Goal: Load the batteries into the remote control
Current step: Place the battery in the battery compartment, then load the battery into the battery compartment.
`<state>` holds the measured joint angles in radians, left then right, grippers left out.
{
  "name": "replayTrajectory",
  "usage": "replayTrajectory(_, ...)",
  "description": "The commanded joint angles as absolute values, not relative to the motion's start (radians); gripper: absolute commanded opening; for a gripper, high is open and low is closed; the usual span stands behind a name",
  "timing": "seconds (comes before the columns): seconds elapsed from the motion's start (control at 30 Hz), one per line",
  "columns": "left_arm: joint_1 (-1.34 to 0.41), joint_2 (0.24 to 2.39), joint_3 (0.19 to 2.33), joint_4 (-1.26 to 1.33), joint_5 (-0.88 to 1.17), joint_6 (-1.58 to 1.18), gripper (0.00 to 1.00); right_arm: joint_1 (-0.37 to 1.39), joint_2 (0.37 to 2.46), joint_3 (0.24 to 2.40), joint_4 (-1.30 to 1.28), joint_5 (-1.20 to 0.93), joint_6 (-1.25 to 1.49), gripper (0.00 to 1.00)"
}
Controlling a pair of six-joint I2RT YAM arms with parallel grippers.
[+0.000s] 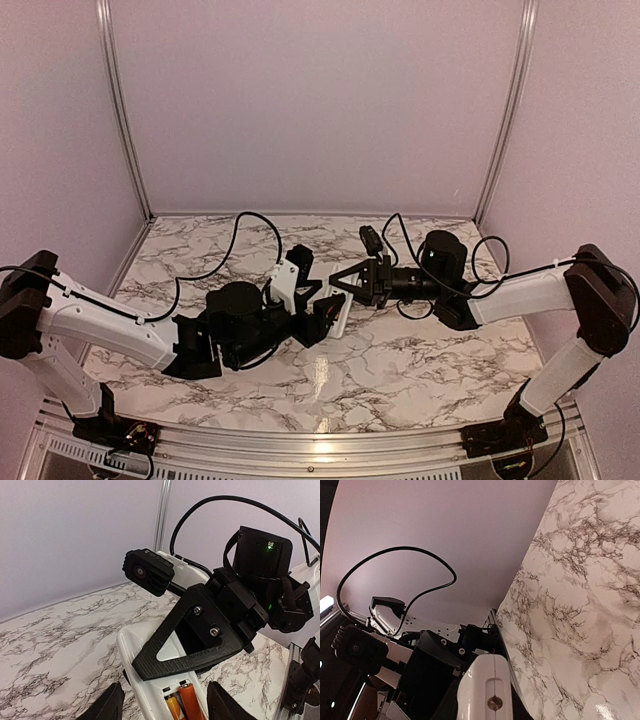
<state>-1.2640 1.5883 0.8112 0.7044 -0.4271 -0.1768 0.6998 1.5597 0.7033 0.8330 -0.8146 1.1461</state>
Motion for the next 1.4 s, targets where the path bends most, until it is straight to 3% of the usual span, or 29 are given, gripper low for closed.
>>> replayTrajectory(0.0,-1.259,1.52,0.804,0.63,-0.415,-0.178,0.6,0.699,1.544,0.722,0.781,-0.824,1.076,0.0)
replayTrajectory(0.17,-1.258,1.433,0.814,0.482,-0.371,-0.116,0.68,0.699,1.558,0.733,0.695,-0.834,1.005,0.0)
replayTrajectory(0.33,-1.252,1.35,0.795,0.323,-0.276,-0.009,0.68,0.699,1.574,0.74,0.649,-0.871,0.947,0.0)
replayTrajectory(0.87,-1.275,1.393,0.8,0.235,-0.126,0.331,0.27,0.767,1.623,0.847,0.399,-0.904,0.727,0.0)
replayTrajectory(1.13,-1.295,1.453,0.818,0.251,-0.163,0.369,0.21,0.772,1.631,0.869,0.345,-0.913,0.689,0.0)
replayTrajectory(1.37,-1.296,1.454,0.819,0.264,-0.192,0.381,0.25,0.773,1.628,0.873,0.316,-0.911,0.67,0.0)
